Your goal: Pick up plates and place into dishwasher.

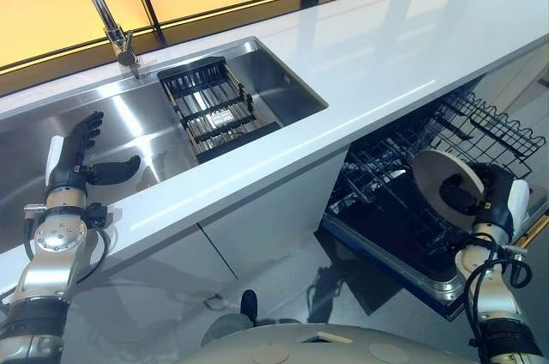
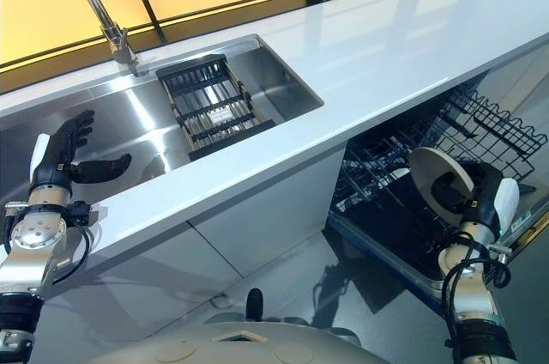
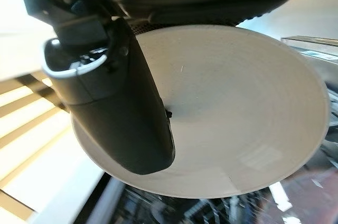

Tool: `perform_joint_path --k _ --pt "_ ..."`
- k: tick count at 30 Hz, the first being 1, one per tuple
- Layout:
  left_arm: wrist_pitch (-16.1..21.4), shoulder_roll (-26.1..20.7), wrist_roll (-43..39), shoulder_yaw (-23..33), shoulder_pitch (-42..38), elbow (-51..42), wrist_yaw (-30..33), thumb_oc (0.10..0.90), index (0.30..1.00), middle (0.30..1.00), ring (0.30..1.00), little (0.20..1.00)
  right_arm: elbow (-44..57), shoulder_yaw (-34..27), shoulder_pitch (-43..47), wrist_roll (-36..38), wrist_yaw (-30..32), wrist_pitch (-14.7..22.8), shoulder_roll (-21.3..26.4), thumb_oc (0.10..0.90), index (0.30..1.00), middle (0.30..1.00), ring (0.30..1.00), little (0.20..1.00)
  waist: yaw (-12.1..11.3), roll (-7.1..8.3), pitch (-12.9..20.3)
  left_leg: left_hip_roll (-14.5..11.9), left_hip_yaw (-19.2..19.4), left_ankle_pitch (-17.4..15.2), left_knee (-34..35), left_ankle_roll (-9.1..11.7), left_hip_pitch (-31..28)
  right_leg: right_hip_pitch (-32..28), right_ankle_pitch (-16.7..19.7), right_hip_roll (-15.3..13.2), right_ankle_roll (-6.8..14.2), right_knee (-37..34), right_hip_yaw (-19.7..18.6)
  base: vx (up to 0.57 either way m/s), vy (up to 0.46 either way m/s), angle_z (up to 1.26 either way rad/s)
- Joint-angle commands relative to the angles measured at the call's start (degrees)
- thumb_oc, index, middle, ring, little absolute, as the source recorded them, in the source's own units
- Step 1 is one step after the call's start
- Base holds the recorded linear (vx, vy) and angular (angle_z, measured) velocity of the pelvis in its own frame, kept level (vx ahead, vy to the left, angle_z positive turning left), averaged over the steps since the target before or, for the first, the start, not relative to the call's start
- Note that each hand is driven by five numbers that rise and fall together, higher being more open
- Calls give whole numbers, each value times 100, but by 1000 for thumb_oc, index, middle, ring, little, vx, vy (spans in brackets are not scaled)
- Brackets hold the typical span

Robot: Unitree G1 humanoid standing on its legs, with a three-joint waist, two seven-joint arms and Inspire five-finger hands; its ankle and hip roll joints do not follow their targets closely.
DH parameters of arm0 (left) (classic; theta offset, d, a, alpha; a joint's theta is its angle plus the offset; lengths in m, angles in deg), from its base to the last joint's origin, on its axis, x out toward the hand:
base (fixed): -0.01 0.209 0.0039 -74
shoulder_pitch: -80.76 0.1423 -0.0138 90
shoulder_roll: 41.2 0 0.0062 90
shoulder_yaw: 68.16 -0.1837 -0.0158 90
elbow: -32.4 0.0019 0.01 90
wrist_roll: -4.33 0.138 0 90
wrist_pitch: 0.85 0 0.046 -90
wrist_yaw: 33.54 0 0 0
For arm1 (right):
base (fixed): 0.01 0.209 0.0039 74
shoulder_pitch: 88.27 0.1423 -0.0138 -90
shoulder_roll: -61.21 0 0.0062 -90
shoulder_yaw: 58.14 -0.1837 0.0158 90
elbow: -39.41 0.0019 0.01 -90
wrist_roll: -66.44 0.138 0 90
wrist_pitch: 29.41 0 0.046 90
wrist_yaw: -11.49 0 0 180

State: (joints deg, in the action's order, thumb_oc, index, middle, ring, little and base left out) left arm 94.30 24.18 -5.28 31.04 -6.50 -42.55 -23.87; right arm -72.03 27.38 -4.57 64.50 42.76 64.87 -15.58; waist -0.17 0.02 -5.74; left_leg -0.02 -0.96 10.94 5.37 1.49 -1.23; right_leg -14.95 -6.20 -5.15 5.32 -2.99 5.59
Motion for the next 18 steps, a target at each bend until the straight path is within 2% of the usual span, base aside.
perform_joint_path --k 1,7,14,15,16,18 --pt "527 -442 -96 188 -655 -93 261 800 900 900 900 900 44 124 927 -310 350 128 632 100 300 300 300 200 -283 -112 74 255 234 -1293 -354 -90 -507 844 364 228 -46 277 378 50 -56 18" --pt "469 -527 -180 -201 -907 -101 0 800 900 900 900 900 -899 601 1435 -102 388 -303 757 100 300 300 300 200 -497 -147 46 266 18 -1225 -365 -42 -471 769 335 206 -74 291 540 54 -36 20" --pt "391 -564 -210 -425 -1044 -217 -158 800 900 900 900 900 -1258 896 1735 91 288 -717 759 100 300 300 300 200 -640 -182 -19 283 -154 -1186 -393 -16 -425 745 307 189 -116 326 665 32 -12 19" --pt "385 -558 -214 -450 -1063 -224 -160 800 900 900 900 900 -1293 926 1773 156 286 -738 760 270 446 446 446 370 -648 -189 -35 283 -165 -1181 -395 -13 -423 744 308 187 -121 328 676 16 8 16" --pt "382 -557 -211 -463 -1076 -235 -170 800 900 900 900 900 -1296 942 1810 231 312 -707 754 800 900 900 900 900 -653 -195 -54 285 -176 -1178 -399 -12 -423 739 308 186 -131 327 682 14 11 19" --pt "403 -531 -214 -457 -1059 -234 -171 800 900 900 900 900 -1191 926 1808 286 341 -685 719 800 900 900 900 900 -642 -205 -73 287 -187 -1173 -385 -13 -434 730 311 191 -136 318 674 14 13 11"
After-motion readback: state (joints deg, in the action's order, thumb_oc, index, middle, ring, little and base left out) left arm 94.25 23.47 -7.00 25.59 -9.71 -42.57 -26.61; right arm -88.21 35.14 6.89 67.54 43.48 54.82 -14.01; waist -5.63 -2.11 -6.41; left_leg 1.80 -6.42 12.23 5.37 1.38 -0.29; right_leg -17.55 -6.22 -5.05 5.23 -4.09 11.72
